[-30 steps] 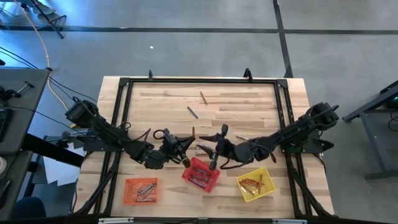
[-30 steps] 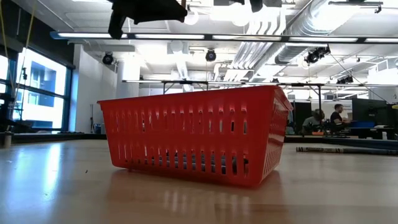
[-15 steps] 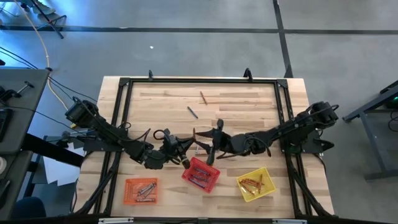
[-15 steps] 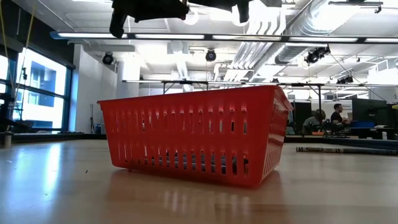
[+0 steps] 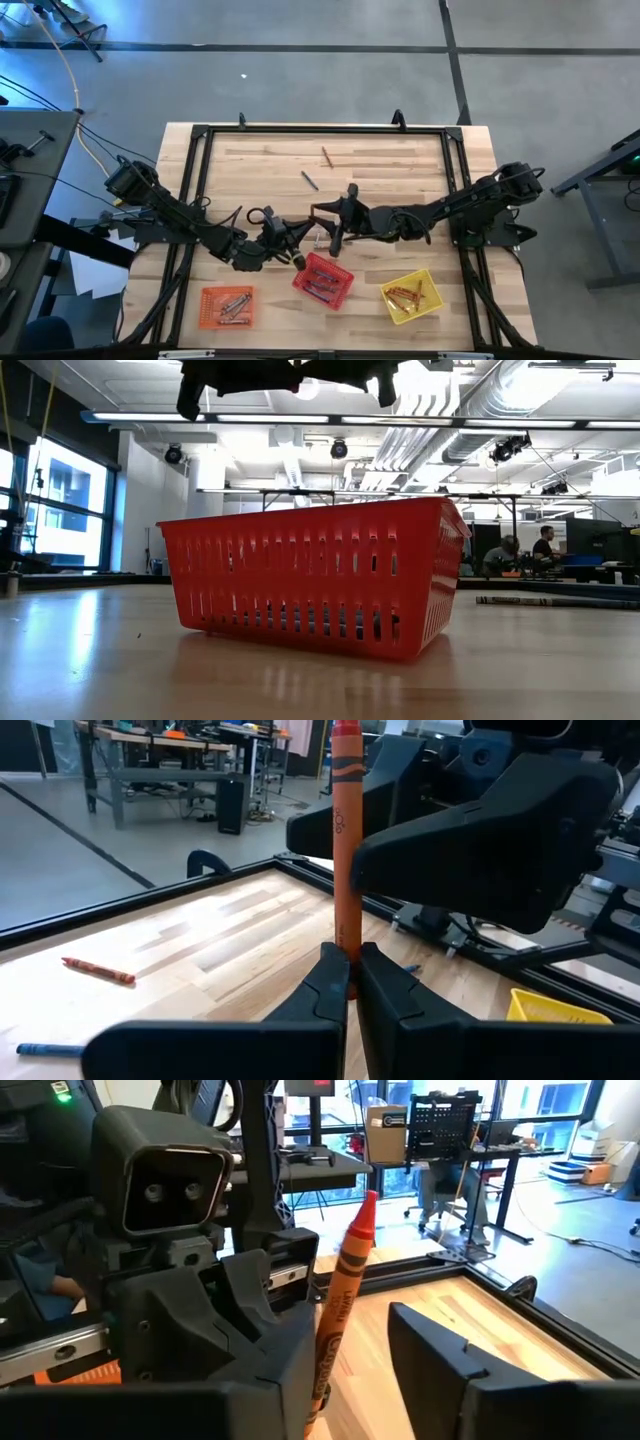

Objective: Sort crayons
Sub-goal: Put the orange crayon into the yellow bin

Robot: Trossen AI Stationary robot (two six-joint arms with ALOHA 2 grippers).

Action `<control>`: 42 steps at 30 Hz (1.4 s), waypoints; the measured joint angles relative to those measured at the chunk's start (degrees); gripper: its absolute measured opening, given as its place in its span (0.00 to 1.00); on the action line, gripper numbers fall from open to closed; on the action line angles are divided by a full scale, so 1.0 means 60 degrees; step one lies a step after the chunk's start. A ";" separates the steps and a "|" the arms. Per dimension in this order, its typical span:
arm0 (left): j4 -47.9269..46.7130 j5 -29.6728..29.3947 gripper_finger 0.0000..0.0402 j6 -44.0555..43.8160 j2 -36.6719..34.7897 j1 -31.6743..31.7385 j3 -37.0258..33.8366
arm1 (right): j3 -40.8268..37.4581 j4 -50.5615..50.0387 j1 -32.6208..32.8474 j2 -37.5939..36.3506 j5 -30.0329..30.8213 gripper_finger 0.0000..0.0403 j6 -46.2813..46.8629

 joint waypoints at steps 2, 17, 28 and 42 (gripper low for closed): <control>0.0011 0.0000 0.00 0.0006 -0.0002 -0.0004 0.0000 | 0.0000 0.0034 0.0004 0.0000 -0.0017 0.26 -0.0016; 0.0037 -0.0011 0.00 0.0037 -0.0002 0.0004 0.0000 | 0.0000 0.0121 0.0015 0.0000 -0.0178 0.01 -0.0322; 0.0106 0.0293 0.13 0.0456 -0.0039 -0.0088 0.0011 | 0.0000 -0.2025 -0.0078 -0.0777 0.2611 0.00 -0.1339; 0.0097 0.0224 0.21 0.1583 -0.0056 0.0017 0.0011 | 0.0007 -1.2647 0.2066 -0.2813 -0.1275 0.00 0.9165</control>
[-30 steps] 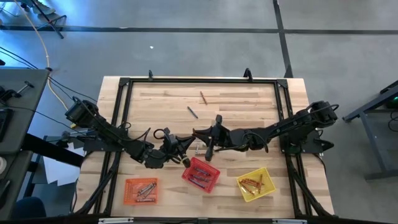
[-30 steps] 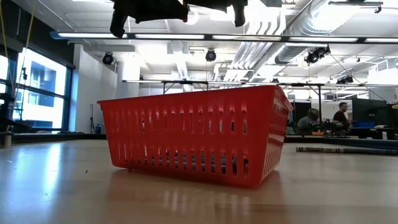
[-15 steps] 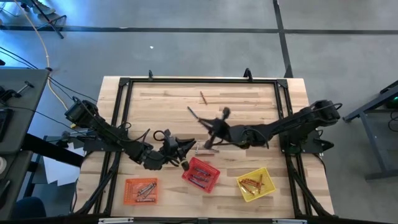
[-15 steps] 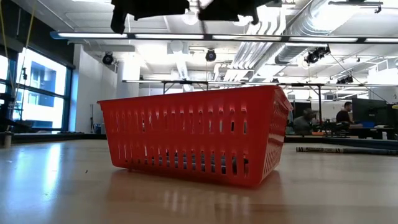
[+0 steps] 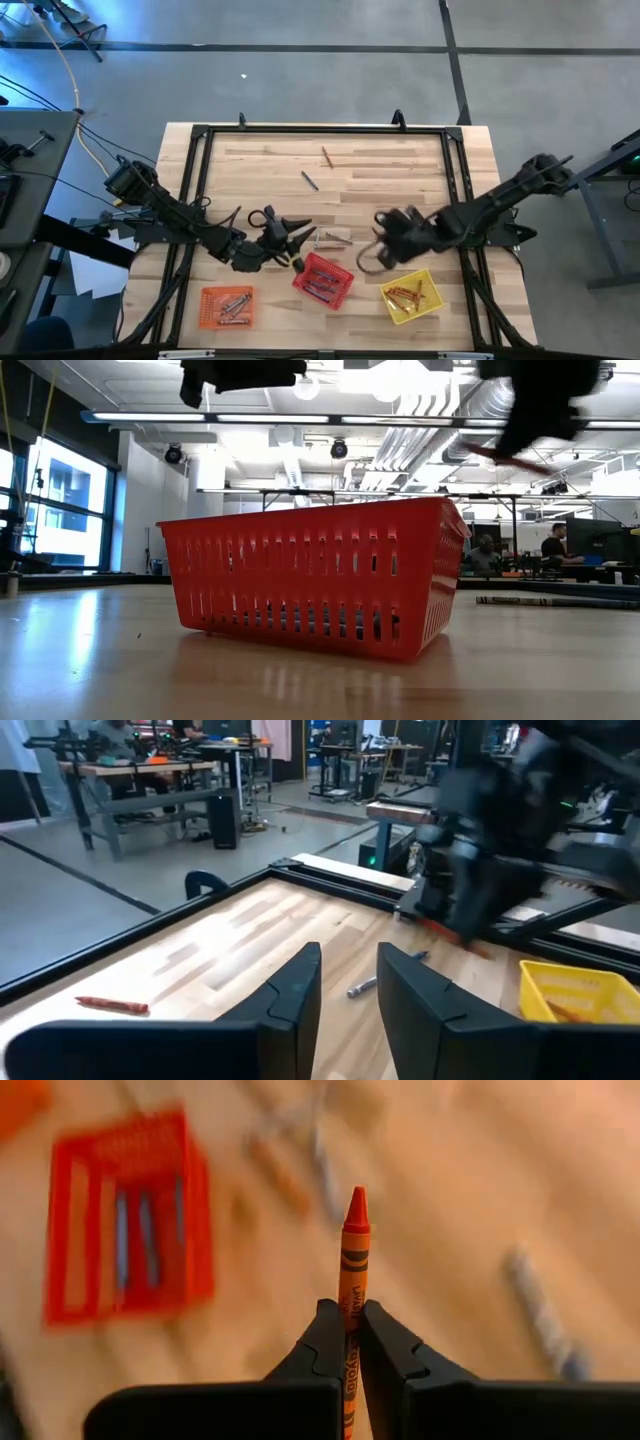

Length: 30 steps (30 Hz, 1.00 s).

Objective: Sort crayons
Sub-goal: Put the orange crayon into the yellow bin

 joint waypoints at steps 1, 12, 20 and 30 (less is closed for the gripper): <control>0.0000 0.0000 0.21 0.0006 -0.0001 0.0044 0.0000 | 0.0000 -0.0219 0.0274 0.0048 -0.0304 0.00 0.0590; 0.0053 -0.0013 0.21 0.0015 -0.0005 0.0446 -0.0004 | 0.0000 -0.0578 0.2880 0.0763 -0.1967 0.00 0.4882; 0.0051 -0.0015 0.20 0.0004 -0.0005 0.0394 -0.0004 | 0.0000 -0.0882 0.3406 0.1761 -0.2354 0.00 0.5996; 0.0050 -0.0015 0.20 -0.0009 -0.0008 0.0233 -0.0007 | 0.0000 -0.0888 0.3376 0.2157 -0.3042 0.07 0.5937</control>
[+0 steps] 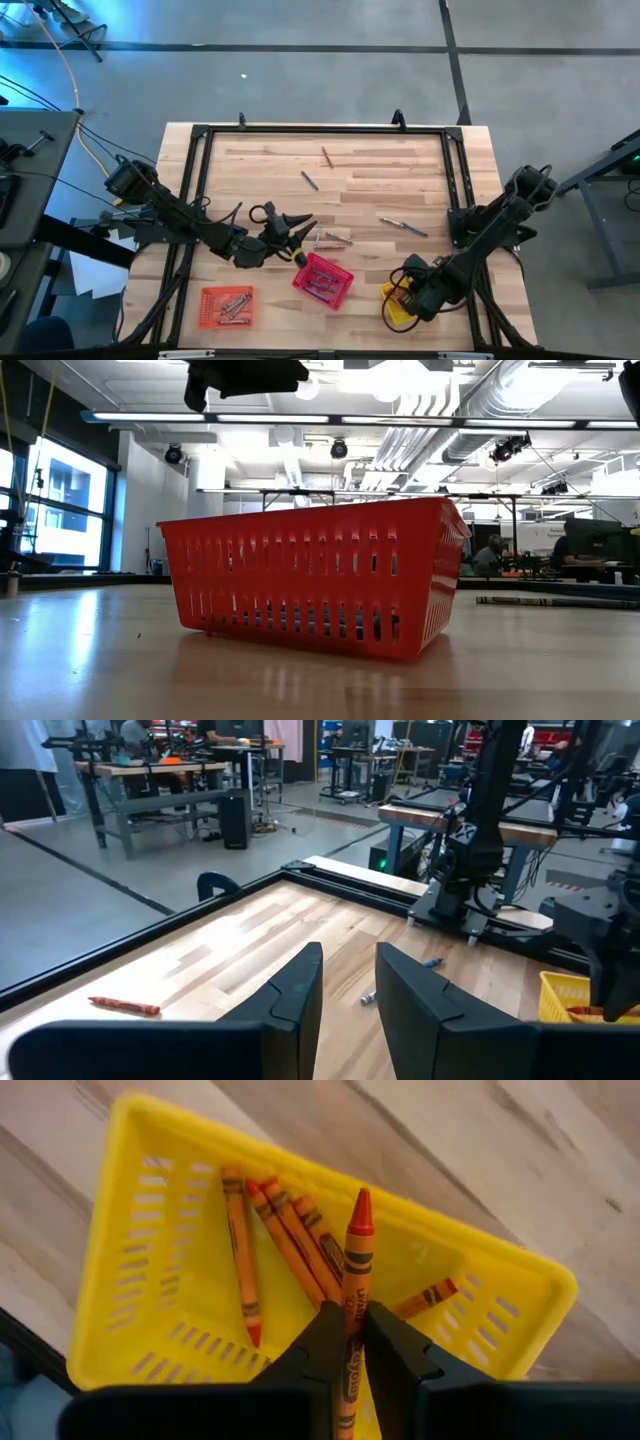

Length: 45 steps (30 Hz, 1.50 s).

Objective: Sort crayons
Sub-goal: Put the orange crayon into the yellow bin, then put the blue crayon into the red bin

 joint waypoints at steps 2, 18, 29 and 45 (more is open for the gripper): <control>0.0001 0.0003 0.20 0.0001 0.0000 -0.0002 0.0000 | 0.0000 -0.0001 -0.0004 0.0000 -0.0298 0.10 -0.0090; 0.0001 0.0000 0.20 0.0006 -0.0002 0.0002 0.0000 | 0.1213 -0.1100 -0.0346 -0.0308 0.0154 0.21 -0.1922; -0.0020 0.0000 0.20 0.0006 -0.0004 0.0002 0.0000 | 0.1781 -0.6241 -0.1831 -0.0402 0.1765 0.22 -0.2998; -0.0079 0.0000 0.20 0.0009 -0.0004 0.0002 -0.0004 | -0.2385 -0.2035 -0.5543 -0.2087 -0.0016 0.22 -0.7906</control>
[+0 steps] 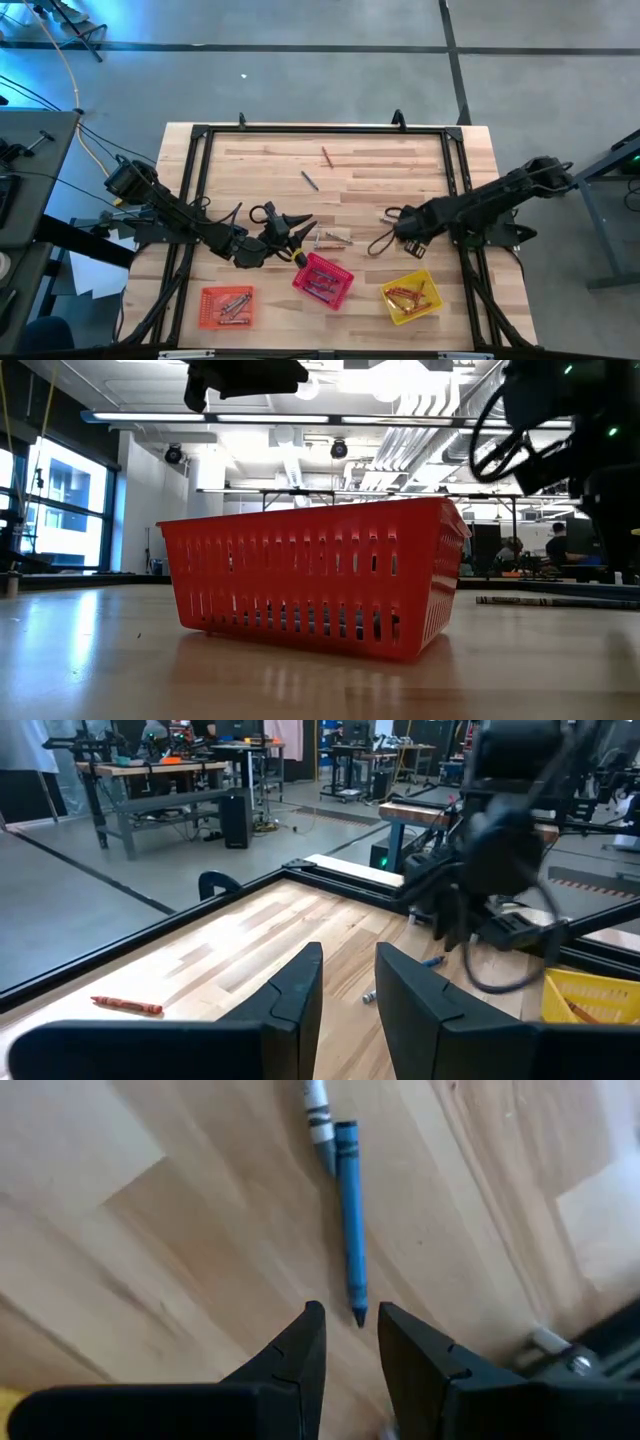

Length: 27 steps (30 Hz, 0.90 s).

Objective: Sort crayons
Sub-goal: Put the blue crayon into the red bin

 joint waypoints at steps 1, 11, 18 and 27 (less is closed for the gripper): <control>0.0000 0.0004 0.20 0.0001 0.0000 0.0004 0.0000 | -0.0173 0.0188 -0.0196 -0.0087 -0.0103 0.22 -0.0098; -0.0039 0.0000 0.20 0.0007 0.0000 0.0007 0.0000 | -0.0799 0.1492 -0.1546 -0.0211 -0.0637 0.22 -0.1532; -0.0076 0.0000 0.20 0.0007 0.0000 0.0010 0.0000 | -0.0799 0.1628 -0.2281 -0.0208 -0.0605 0.22 -0.2146; -0.0250 0.0000 0.20 0.0001 0.0000 0.0011 0.0000 | -0.0799 0.2497 -0.2592 -0.0131 -0.0687 0.22 -0.2398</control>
